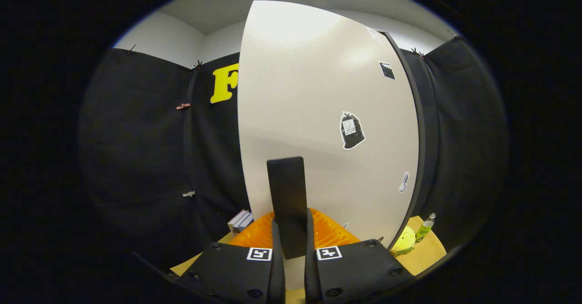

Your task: Open the shoe cabinet door, grab the shoes and put them into the shoe cabinet, then close the shoe cabinet door.

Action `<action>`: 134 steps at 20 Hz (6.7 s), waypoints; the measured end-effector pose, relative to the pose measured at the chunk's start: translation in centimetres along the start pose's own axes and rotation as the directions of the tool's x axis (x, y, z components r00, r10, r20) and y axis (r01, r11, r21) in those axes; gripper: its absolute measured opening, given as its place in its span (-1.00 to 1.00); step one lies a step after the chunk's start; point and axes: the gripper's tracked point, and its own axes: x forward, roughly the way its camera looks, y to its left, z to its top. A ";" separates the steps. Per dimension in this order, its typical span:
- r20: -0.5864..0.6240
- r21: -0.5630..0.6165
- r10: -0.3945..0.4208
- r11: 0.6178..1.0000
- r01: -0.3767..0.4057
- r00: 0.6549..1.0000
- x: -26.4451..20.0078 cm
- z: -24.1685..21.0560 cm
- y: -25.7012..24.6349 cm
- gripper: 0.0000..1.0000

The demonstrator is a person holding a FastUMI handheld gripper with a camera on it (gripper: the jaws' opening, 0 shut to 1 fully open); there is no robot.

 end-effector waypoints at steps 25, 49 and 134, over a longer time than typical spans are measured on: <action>-0.033 -0.036 -0.107 0.994 0.106 0.994 -15.4 2.2 -16.6 -0.62; 0.111 0.015 -0.305 0.952 0.305 0.946 -22.5 7.4 -19.9 -0.73; -0.372 0.035 -0.252 0.958 0.285 0.894 30.8 -8.9 -12.2 -0.90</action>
